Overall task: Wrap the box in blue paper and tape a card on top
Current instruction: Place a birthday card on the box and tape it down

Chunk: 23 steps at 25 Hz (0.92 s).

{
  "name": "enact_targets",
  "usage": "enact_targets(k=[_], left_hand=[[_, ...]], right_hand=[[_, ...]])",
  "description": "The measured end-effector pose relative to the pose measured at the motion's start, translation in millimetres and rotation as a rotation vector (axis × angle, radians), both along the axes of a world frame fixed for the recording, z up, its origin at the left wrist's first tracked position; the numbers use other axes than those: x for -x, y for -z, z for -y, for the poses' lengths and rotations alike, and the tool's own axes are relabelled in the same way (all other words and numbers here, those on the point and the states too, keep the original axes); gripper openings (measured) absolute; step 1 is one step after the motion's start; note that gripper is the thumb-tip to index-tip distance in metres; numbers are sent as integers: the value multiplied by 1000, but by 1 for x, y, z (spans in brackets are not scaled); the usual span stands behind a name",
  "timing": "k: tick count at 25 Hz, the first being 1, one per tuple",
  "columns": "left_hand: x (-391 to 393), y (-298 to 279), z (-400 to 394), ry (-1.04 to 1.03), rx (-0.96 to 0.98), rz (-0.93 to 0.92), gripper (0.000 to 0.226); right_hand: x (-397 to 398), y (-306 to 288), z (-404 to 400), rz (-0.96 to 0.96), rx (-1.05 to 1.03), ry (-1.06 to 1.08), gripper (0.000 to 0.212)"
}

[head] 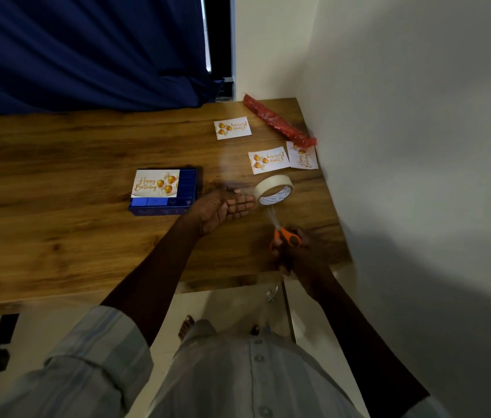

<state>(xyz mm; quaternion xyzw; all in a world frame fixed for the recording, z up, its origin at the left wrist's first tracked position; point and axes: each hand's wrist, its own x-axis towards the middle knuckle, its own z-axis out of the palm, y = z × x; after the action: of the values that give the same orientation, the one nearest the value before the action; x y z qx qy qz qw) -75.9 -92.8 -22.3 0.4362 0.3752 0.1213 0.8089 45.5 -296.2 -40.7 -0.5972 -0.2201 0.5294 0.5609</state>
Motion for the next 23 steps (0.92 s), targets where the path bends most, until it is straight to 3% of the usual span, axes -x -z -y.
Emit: enact_targets(k=[2, 4, 6, 8, 12, 16, 19, 23], left_hand=[[-2, 1, 1, -12, 16, 8, 20], [-4, 3, 1, -22, 23, 6, 23], [-5, 3, 0, -34, 32, 2, 26], [-6, 3, -1, -36, 31, 2, 31], [-8, -4, -1, -42, 42, -9, 30], [-9, -8, -2, -49, 58, -7, 22], [-10, -7, -3, -53, 55, -30, 24], [-12, -7, -4, -69, 65, -44, 25]], right_hand=[[-1, 0, -3, -301, -88, 26, 31], [1, -1, -10, -586, -103, 35, 46], [0, 1, -16, -697, -139, 19, 55], [1, 3, -22, -659, -145, 5, 55], [6, -5, -30, -408, -19, -71, 31], [6, -8, -42, -91, 105, -160, 37], [-2, -4, -48, -39, 102, -168, 28], [-9, -5, -55, -36, 96, -189, 33]])
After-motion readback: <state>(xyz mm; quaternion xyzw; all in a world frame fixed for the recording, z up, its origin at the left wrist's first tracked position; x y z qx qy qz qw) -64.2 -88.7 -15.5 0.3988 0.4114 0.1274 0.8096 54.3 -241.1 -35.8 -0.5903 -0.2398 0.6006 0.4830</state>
